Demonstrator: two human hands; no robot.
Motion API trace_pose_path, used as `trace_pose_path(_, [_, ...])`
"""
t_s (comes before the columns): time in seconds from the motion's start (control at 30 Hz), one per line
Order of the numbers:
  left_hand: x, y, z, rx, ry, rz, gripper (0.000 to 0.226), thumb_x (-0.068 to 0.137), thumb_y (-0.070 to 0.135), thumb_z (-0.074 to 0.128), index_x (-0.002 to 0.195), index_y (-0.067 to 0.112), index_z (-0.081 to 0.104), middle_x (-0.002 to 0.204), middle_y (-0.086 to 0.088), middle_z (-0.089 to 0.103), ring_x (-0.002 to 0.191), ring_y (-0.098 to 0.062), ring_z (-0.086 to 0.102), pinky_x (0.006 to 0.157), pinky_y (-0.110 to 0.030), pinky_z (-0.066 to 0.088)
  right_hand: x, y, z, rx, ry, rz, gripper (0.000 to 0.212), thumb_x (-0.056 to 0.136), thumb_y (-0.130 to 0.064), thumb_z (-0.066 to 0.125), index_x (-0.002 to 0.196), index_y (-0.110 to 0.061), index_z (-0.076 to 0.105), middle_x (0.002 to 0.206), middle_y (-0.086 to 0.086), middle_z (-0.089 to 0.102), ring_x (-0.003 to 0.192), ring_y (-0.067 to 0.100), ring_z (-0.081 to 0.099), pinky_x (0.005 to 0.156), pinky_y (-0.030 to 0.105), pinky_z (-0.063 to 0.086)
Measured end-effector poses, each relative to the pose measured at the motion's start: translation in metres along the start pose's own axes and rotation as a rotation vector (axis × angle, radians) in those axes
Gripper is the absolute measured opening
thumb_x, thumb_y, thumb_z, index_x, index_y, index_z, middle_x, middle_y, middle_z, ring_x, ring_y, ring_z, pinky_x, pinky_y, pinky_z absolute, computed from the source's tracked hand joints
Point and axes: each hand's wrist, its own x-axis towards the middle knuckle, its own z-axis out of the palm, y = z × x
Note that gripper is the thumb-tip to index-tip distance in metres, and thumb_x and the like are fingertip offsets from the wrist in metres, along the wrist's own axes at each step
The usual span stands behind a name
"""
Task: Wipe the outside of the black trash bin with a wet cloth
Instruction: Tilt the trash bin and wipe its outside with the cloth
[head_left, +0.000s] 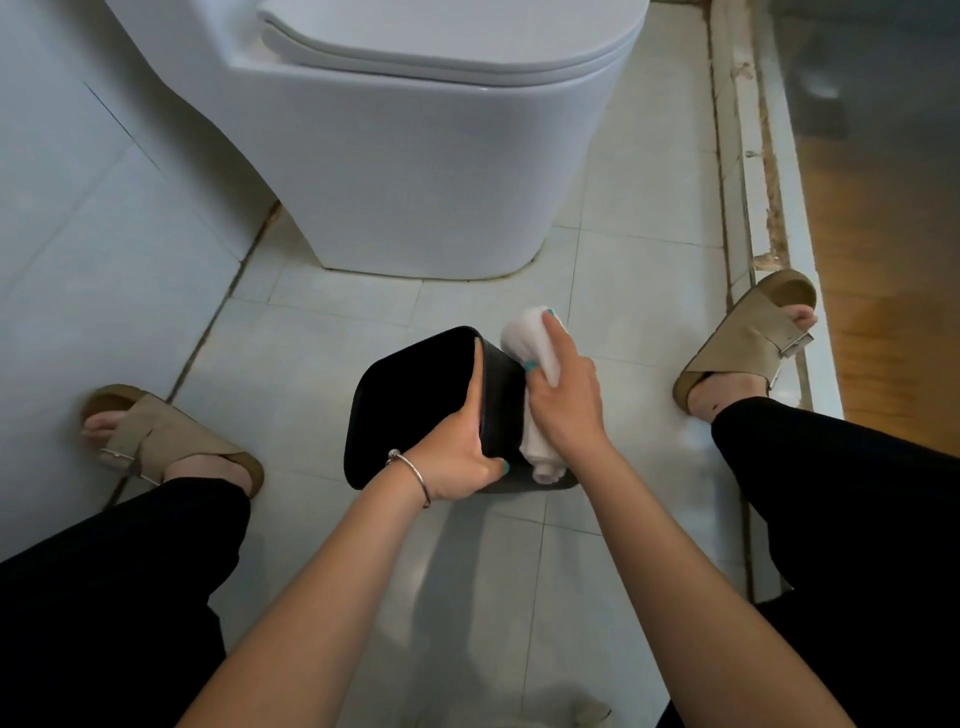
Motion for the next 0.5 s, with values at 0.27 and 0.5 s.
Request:
trace_pose_path(0.27, [0.002,0.010,-0.002,-0.113,0.024,0.104,0.125,0.074,0.006,0.077,0.138,0.045,-0.023,0.157,0.006,0.011,0.141,-0.003,0.024,0.110,-0.016,0.031,-0.014,-0.044,0.012,0.031,-0.003,-0.197,0.064,0.098,-0.021,0.045,0.148,-0.051,0.020,0.114,0.005,0.043,0.076,0.001,0.045,0.064,0.015,0.033])
trace_pose_path(0.5, [-0.006,-0.016,-0.012,-0.084,0.012,-0.001,0.123,0.074,0.001,0.072,0.146,0.033,-0.024,0.154,0.010,0.010,0.116,0.017,0.036,0.083,0.006,0.032,-0.010,-0.003,0.012,-0.023,-0.009,-0.055,0.063,0.099,-0.022,0.043,0.147,-0.055,0.019,0.114,0.002,0.039,0.081,0.016,0.048,0.081,0.026,0.035])
